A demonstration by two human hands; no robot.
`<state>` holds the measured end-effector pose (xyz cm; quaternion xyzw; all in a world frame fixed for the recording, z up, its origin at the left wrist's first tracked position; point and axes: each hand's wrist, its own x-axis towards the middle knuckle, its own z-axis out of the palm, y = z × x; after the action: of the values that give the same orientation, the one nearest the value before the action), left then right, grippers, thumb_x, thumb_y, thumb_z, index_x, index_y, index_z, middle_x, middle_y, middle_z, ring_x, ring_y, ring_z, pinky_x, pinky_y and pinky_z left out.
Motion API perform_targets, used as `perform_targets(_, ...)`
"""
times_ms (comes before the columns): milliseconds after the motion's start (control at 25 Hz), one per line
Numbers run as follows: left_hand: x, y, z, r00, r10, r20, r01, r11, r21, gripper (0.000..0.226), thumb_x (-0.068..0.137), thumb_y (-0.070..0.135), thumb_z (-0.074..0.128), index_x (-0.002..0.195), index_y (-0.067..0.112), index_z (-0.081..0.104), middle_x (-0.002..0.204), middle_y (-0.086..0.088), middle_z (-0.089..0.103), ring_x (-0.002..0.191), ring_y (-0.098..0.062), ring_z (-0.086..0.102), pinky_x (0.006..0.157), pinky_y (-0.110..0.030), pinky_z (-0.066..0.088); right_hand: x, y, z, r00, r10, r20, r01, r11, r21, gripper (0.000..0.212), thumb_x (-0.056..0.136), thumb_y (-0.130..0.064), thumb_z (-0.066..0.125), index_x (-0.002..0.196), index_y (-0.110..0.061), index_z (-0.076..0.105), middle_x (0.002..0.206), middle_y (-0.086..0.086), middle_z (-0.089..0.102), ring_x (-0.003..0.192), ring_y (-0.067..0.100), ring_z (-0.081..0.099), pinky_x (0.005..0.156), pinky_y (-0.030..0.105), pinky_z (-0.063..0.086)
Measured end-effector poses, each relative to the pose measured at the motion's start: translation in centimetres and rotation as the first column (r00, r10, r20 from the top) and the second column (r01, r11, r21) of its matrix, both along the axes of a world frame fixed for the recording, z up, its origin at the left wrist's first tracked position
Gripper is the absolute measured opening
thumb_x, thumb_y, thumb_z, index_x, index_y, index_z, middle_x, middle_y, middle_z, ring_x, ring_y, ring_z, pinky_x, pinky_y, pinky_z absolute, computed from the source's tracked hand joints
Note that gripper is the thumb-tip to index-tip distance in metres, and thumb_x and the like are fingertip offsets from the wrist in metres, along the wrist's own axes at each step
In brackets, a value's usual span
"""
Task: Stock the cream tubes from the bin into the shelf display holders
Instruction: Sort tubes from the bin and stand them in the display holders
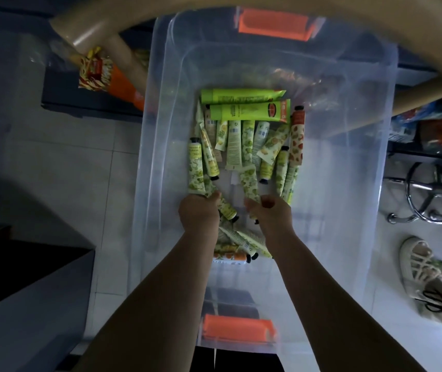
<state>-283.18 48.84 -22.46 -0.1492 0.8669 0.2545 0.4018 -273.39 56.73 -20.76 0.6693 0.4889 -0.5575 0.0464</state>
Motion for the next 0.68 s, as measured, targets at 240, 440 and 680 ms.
perform_targets(240, 0.5, 0.2, 0.1, 0.985, 0.13, 0.115, -0.136, 0.99, 0.049, 0.044, 0.079, 0.039, 0.071, 0.054, 0.012, 0.047, 0.056, -0.001, 0.05, 0.053, -0.015, 0.05, 0.059, -0.025, 0.04, 1.5, -0.3, -0.2, 0.981, -0.167, -0.101, 0.162, 0.985, -0.054, 0.033, 0.077, -0.017, 0.074, 0.104, -0.01, 0.057, 0.097, 0.014, 0.069, 0.087, 0.027, 0.067, 0.067, 0.028, 0.049)
perform_targets(440, 0.5, 0.2, 1.4, 0.962, 0.102, 0.253, -0.149, 0.974, 0.172, 0.033, 0.079, 0.031, 0.072, 0.064, 0.012, 0.051, 0.069, -0.007, 0.061, 0.055, -0.012, 0.049, 0.06, -0.025, 0.046, 1.9, -0.1, 1.1, 0.975, -0.129, -0.182, 0.116, 0.99, -0.078, 0.034, 0.084, -0.022, 0.068, 0.096, 0.009, 0.061, 0.078, 0.011, 0.049, 0.075, 0.021, 0.047, 0.067, 0.029, 0.04)
perform_targets(680, -0.6, -0.5, 5.7, 0.944, 0.022, 0.329, -0.116, 0.956, 0.27, 0.034, 0.08, 0.026, 0.071, 0.099, 0.001, 0.057, 0.079, -0.011, 0.066, 0.061, -0.009, 0.064, 0.036, -0.013, 0.032, 1.9, 0.5, 5.3, 0.966, -0.115, -0.233, 0.105, 0.993, -0.055, 0.048, 0.079, -0.025, 0.072, 0.103, 0.013, 0.055, 0.081, 0.004, 0.044, 0.074, 0.02, 0.04, 0.069, 0.032, 0.036)
